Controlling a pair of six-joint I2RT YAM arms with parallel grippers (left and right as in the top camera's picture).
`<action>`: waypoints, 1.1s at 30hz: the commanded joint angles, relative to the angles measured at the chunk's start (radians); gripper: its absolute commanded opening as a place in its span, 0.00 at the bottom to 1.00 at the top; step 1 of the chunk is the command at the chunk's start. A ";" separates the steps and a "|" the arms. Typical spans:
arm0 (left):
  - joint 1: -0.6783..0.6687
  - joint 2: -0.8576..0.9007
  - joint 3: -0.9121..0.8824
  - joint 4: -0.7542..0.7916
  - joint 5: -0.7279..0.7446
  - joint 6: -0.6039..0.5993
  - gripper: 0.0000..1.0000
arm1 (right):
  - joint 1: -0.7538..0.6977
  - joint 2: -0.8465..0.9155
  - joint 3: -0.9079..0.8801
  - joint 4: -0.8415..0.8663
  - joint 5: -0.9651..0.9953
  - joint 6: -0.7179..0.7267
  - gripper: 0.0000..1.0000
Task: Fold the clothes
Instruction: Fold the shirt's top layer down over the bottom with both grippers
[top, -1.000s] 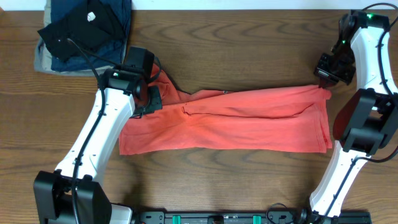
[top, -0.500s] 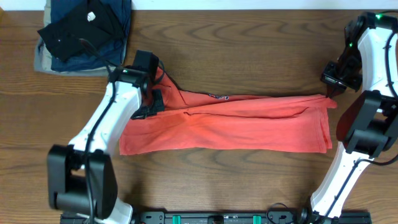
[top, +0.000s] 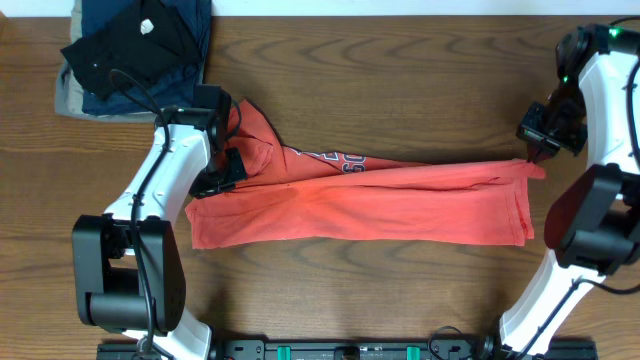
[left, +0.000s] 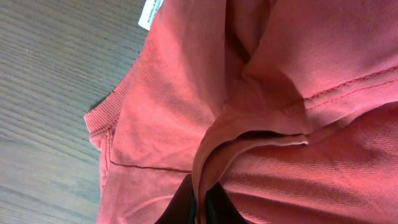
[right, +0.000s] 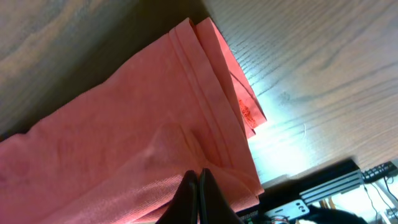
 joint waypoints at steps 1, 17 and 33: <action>0.014 0.002 -0.007 -0.014 -0.034 -0.001 0.06 | 0.000 -0.021 -0.098 0.027 0.074 0.040 0.01; 0.014 0.002 -0.006 -0.105 -0.035 0.003 0.62 | 0.000 -0.021 -0.280 0.077 0.076 -0.016 0.56; 0.007 -0.010 0.037 0.062 0.196 0.101 0.63 | 0.053 -0.021 -0.280 0.114 -0.028 -0.071 0.99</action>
